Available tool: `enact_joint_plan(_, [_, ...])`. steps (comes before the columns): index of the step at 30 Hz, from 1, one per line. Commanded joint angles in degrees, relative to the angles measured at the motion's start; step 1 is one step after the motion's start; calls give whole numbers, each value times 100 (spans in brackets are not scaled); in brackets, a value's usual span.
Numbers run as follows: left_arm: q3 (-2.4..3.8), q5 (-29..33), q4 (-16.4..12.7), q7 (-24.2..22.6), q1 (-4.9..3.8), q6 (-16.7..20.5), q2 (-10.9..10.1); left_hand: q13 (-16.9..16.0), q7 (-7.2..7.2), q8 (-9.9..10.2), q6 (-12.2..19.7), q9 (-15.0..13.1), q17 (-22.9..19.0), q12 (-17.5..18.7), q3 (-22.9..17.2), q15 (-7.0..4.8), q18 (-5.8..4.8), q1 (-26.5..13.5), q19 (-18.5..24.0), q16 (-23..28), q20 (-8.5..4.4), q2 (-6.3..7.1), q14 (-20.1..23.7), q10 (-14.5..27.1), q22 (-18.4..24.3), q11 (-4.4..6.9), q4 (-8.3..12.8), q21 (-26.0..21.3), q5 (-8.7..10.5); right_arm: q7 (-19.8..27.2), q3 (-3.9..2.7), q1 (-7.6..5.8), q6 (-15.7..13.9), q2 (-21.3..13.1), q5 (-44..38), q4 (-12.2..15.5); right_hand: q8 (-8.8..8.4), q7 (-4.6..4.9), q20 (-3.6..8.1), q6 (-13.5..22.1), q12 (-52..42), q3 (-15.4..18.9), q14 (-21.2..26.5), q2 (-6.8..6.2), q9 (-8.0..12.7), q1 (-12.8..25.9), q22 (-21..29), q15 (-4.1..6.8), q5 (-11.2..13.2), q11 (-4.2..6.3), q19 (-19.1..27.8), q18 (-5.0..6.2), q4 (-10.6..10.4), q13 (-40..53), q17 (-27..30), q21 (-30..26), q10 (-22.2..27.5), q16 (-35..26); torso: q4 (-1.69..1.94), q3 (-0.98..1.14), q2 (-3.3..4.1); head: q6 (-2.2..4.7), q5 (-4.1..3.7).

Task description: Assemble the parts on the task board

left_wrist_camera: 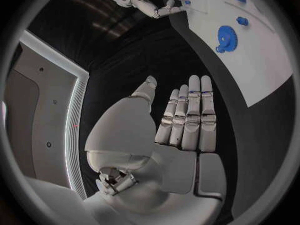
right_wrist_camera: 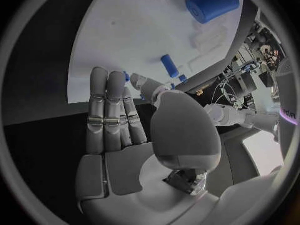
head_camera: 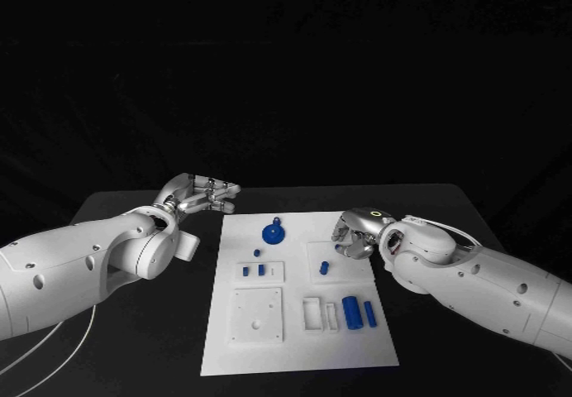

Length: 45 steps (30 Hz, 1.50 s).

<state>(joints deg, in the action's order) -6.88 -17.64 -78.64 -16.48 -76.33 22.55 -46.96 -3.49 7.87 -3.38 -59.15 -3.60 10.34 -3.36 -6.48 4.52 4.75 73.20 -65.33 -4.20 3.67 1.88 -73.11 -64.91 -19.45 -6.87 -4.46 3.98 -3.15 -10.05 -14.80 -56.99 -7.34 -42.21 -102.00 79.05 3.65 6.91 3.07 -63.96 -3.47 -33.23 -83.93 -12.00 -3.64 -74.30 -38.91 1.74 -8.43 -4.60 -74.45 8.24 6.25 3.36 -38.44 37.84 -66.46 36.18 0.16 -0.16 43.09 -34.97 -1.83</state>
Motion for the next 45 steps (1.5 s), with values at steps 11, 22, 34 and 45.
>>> enact_joint_plan(11, [6, 144, -21, -159, -8, -60, 19, 5, 15, -19, 56, 2, 29, -6, 12, 4, -84, 1, -130, 5, -2, -75, -41, -26, 354, 7, 67, 80, -28, -52, 76, 29, 68, 98, -324, -71, -5, -54, 28, -175, 13, -208, 36, 21, -4, 38, -519, 45, 11, 62, -22, -4, 60, 3, -88, 12, -271, 262, -4, 6, 1, -39, 28])
enact_joint_plan(22, [6, 117, -23, -98, -8, -128, 9, 5, 17, -18, 67, 3, 34, -5, 21, 6, -87, -2, -130, 10, -3, -93, -33, -24, 388, 6, 100, 93, -30, -157, 148, 61, 107, 137, -608, -131, -2, -96, 68, -394, 8, -430, 75, 120, -8, -33, -1252, 77, 23, 133, -32, -32, 259, 10, -107, 309, -551, 376, -5, 10, 2, -77, 40])
enact_joint_plan(34, [6, 54, -6, -33, -8, -169, 11, 6, 20, -18, 78, 3, 31, -5, -20, 8, -85, 77, -119, 14, -3, -167, -12, -9, 421, 5, 195, 105, -41, -220, 186, 72, 62, 160, -867, -138, 0, -140, 97, -592, 6, -616, 89, 179, -15, -93, -1814, 111, 17, 185, -10, -12, 455, 15, -116, 374, -785, 433, -8, 10, 0, -91, 64])
enact_joint_plan(45, [6, -35, -1, -42, -8, -182, 22, 7, 16, -18, 72, 3, 27, -3, -58, 6, -84, 102, -113, 14, -5, -188, -9, -10, 439, 7, 267, 121, -54, -317, 212, 124, -195, 203, -1154, -129, -1, -242, 144, -936, 3, -688, 65, 248, -34, -43, -2367, 163, -6, 296, -151, -43, 626, 25, -99, 553, -1155, 518, -4, 12, 0, -105, 48])
